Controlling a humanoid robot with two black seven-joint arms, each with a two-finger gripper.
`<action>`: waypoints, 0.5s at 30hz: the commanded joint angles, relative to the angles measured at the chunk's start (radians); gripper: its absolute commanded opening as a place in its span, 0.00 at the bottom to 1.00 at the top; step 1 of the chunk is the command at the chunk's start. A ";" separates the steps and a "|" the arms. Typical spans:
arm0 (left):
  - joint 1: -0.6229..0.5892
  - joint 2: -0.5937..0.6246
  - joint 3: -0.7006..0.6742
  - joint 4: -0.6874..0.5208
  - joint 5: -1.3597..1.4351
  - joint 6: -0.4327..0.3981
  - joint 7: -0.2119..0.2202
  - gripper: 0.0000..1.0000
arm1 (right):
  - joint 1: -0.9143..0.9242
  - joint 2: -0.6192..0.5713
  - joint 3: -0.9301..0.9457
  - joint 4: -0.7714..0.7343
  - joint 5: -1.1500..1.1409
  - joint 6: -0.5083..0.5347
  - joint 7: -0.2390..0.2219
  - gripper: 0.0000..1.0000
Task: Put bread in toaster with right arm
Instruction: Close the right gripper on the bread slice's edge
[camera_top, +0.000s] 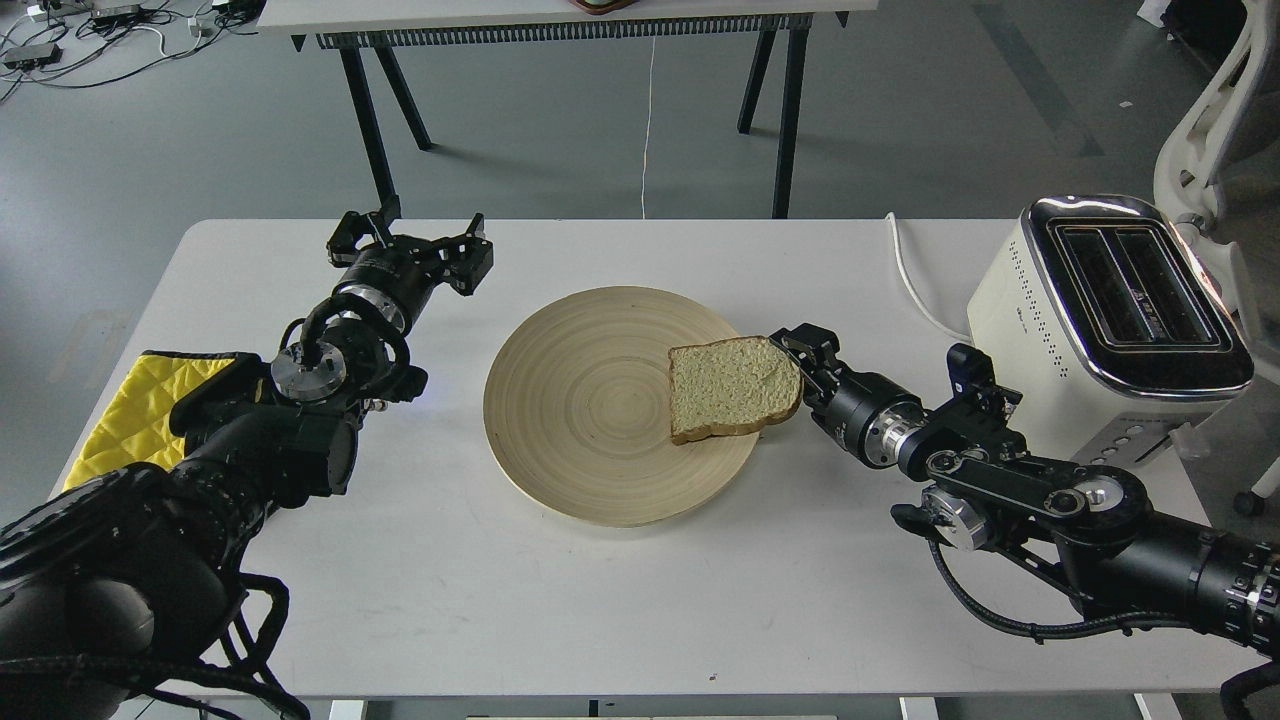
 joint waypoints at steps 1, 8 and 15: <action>0.000 0.000 0.000 0.000 0.000 0.000 0.000 1.00 | -0.001 0.000 -0.001 0.000 0.000 0.003 -0.014 0.56; 0.000 0.000 0.000 0.000 0.000 0.000 0.000 1.00 | 0.001 0.003 -0.001 0.001 0.000 0.001 -0.017 0.49; 0.000 0.000 0.000 0.000 0.000 0.000 0.000 1.00 | 0.002 0.018 -0.001 0.001 0.000 0.001 -0.017 0.44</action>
